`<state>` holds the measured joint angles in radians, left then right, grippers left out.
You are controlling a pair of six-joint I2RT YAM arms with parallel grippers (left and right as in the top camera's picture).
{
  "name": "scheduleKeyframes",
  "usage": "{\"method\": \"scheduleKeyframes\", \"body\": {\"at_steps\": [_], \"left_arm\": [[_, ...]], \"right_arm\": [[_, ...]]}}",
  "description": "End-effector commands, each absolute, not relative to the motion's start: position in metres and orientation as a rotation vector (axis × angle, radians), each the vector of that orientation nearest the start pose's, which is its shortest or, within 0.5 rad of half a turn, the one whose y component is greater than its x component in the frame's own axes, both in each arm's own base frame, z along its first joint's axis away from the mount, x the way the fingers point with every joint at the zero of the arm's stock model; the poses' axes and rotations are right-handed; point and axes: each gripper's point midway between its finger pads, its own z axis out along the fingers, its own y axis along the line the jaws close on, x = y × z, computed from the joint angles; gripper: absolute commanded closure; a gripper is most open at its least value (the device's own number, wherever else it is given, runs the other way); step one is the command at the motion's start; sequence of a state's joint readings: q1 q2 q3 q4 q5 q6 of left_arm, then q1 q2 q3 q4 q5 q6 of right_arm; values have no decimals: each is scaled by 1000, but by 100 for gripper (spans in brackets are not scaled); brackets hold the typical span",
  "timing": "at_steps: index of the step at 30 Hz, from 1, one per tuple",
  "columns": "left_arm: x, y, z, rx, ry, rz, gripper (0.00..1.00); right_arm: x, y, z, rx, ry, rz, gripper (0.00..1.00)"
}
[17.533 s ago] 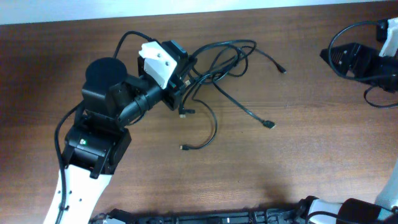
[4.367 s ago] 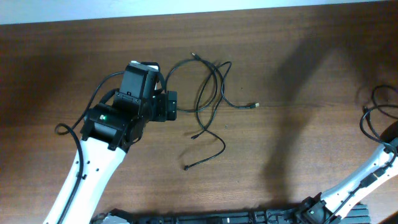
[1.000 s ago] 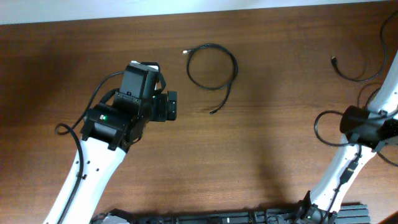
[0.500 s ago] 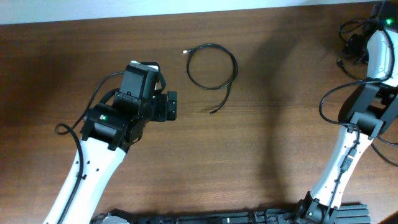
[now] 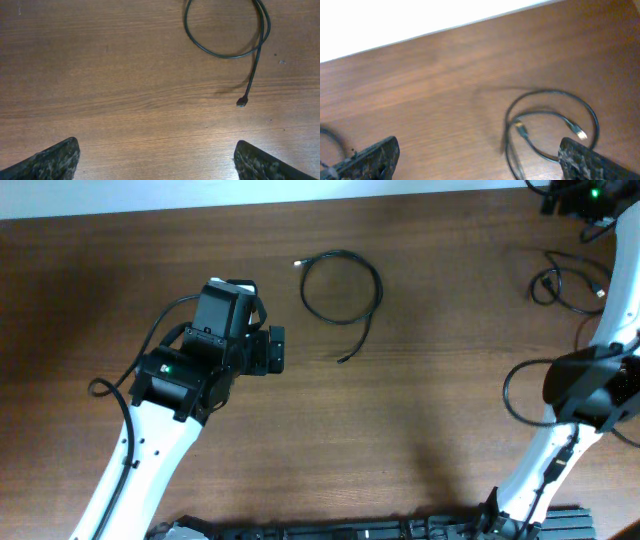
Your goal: Untangle cables
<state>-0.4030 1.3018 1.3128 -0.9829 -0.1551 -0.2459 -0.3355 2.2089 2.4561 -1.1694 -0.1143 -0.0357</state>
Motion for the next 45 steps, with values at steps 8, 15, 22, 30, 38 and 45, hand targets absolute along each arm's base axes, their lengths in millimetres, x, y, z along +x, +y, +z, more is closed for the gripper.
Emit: {"method": "scheduleKeyframes", "body": {"at_steps": [8,15,22,30,38,45], "left_arm": [[317,-105,231,137,2516,-52,1],[317,-105,231,137,2516,-52,1],[317,-105,231,137,2516,-52,1],[317,-105,231,137,2516,-52,1],[317,-105,231,137,2516,-52,1],[317,-105,231,137,2516,-52,1]], "right_arm": [[499,31,266,-151,2569,294,1],[496,110,210,-165,2723,400,1],[494,138,126,-127,2925,409,1],[486,152,47,122,3084,178,1],[477,177,-2,167,3116,80,15],[465,172,-39,192,3153,57,51]]}}
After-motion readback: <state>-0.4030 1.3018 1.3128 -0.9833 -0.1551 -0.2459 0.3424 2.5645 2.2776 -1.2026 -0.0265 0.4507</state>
